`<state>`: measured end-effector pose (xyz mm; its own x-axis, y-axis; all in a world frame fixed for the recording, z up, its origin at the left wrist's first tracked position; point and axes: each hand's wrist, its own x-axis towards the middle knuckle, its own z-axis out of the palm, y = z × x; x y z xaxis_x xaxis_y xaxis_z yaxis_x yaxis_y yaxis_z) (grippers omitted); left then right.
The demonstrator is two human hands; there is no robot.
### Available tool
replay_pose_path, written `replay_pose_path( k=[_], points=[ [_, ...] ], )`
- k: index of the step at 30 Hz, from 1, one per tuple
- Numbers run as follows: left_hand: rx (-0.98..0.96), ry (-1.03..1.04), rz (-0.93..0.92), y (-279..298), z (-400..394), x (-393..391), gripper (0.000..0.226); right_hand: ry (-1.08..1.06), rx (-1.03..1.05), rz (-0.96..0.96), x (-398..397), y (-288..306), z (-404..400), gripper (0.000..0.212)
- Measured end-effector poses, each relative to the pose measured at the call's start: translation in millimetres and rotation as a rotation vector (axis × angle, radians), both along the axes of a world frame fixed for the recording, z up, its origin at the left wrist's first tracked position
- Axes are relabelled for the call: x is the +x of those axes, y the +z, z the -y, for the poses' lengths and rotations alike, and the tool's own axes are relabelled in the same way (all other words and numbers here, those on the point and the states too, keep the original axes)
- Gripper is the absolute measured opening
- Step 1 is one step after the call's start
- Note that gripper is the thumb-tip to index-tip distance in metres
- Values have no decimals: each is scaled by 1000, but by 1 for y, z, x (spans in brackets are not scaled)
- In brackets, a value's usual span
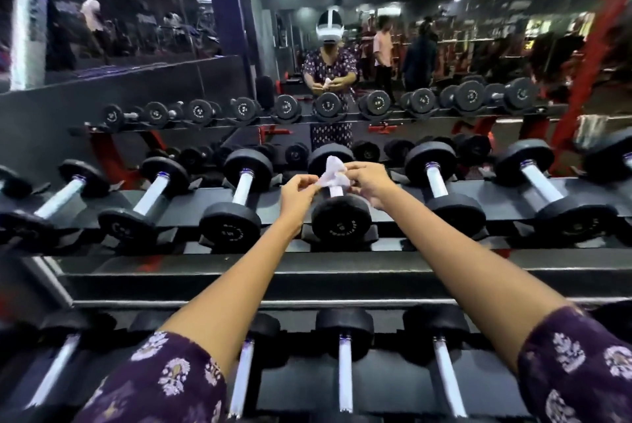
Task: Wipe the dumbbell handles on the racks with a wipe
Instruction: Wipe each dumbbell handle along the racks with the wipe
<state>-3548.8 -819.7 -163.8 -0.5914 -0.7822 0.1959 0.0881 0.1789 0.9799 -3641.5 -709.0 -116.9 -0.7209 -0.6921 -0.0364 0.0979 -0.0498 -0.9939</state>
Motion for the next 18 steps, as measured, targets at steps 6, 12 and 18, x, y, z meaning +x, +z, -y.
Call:
replay_pose_path(
  k=[6, 12, 18],
  points=[
    [-175, 22, 236, -21, 8, -27, 46, -383, 122, -301, -32, -11, 19, 17],
    [-289, 5, 317, -44, 7, -45, 82, -327, 308, -567, -55, -26, 47, 38],
    [-397, -41, 155, -56, 15, -50, 98, -61, 637, -867, -66, -41, 73, 15]
  ],
)
